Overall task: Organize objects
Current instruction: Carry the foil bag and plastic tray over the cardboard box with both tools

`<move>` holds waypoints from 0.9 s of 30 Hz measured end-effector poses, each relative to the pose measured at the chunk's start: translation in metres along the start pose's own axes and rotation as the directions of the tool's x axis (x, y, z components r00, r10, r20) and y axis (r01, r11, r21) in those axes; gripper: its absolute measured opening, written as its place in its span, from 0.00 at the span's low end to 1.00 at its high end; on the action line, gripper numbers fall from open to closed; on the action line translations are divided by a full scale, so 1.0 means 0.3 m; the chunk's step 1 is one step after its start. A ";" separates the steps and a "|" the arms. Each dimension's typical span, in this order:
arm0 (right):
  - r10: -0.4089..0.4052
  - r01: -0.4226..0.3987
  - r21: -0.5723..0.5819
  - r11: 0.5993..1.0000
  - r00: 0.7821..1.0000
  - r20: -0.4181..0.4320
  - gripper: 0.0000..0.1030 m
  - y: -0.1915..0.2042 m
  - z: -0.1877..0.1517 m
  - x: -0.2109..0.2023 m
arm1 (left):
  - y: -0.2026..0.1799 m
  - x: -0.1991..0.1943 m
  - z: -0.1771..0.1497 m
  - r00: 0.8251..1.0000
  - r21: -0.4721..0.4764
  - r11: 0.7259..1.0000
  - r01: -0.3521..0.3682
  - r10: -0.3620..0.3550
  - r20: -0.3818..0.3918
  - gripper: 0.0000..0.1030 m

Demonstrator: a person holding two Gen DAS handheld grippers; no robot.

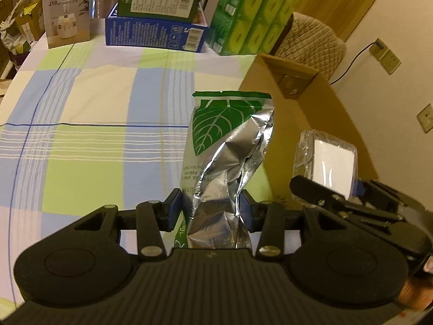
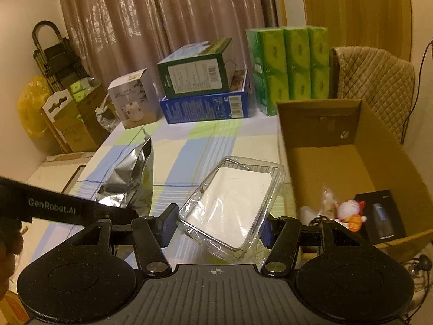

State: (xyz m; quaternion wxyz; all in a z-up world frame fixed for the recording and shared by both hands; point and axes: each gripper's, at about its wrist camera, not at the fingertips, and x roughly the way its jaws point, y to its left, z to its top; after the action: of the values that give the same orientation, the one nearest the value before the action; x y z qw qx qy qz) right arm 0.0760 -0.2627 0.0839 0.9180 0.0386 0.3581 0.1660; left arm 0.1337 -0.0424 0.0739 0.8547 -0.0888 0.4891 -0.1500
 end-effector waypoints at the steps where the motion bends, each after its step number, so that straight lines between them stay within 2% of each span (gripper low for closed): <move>1: -0.002 0.002 -0.004 1.000 1.000 0.003 0.55 -0.003 -0.003 -0.017 | -0.014 -0.009 -0.004 1.000 0.000 1.000 0.005 -0.005 0.005 0.38; 10: -0.031 0.032 -0.021 0.999 0.999 0.031 0.55 -0.042 -0.017 -0.120 | -0.135 -0.069 -0.026 0.998 0.008 0.998 0.056 -0.056 0.028 0.38; 27: -0.076 0.074 0.038 0.997 0.996 0.053 0.55 -0.182 -0.039 -0.210 | -0.307 -0.053 -0.048 0.991 0.024 0.991 0.132 -0.133 0.010 0.38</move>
State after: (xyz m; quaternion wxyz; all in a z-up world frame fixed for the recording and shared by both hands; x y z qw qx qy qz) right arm 0.0401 -0.3357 0.1054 0.9321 0.0461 0.3372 0.1239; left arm 0.0981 -0.1235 0.1070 0.8467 -0.1119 0.4753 -0.2116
